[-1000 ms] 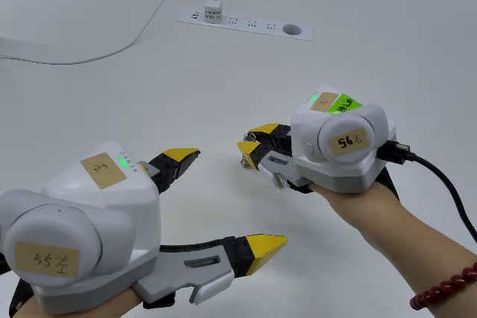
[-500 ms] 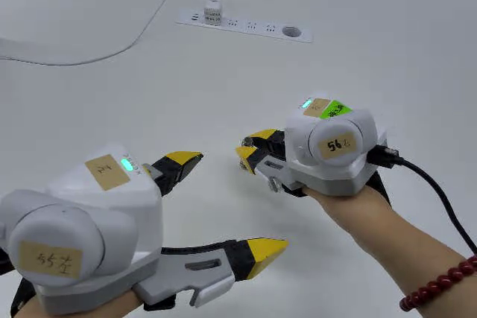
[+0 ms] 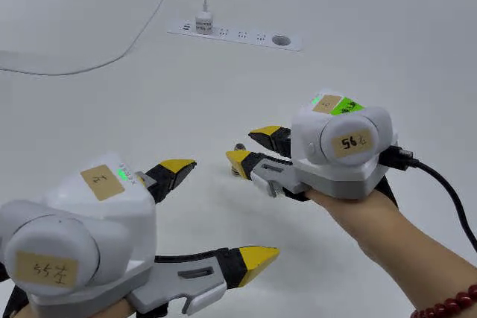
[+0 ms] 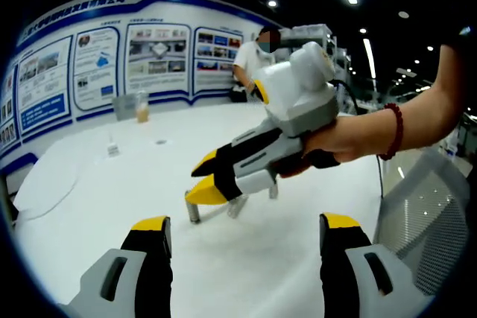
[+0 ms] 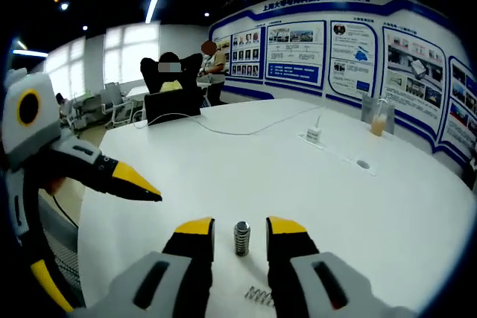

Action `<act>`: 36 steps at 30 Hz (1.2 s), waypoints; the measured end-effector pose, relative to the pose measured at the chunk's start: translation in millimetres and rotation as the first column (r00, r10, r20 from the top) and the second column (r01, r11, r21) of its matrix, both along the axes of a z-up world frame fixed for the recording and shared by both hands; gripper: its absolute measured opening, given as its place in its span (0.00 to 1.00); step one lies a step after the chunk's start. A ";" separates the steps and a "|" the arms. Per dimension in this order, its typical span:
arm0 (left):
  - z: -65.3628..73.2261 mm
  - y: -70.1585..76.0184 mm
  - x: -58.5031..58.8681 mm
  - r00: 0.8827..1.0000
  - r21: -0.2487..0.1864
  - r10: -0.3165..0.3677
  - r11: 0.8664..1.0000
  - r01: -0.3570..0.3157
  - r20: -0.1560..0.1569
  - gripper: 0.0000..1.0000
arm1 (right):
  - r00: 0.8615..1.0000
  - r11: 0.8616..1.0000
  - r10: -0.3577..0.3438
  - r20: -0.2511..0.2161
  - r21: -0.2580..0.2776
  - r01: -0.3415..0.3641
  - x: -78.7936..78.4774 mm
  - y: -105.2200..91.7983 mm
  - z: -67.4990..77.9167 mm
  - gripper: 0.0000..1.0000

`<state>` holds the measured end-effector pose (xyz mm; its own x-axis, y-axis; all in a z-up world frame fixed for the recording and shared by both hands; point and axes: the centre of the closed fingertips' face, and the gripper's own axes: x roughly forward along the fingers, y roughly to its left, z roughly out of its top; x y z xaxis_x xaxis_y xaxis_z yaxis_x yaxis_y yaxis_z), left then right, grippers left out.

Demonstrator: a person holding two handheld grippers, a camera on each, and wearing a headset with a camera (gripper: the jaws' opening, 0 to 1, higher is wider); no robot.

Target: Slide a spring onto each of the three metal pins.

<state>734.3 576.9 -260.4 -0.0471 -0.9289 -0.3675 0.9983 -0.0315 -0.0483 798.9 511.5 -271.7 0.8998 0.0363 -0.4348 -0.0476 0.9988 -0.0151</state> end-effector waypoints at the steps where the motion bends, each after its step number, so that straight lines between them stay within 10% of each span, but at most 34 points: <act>1: -0.1 -0.2 -0.5 1.000 0.001 -0.002 1.000 0.002 0.002 0.83 | 1.000 1.000 0.001 0.004 -0.007 -0.001 -1.9 -1.0 2.2 0.29; 36: -18.8 -37.4 2.4 0.983 0.089 -0.118 0.990 0.106 0.140 0.60 | 0.986 0.986 -0.157 0.048 0.056 0.155 -103.2 -37.9 34.3 0.51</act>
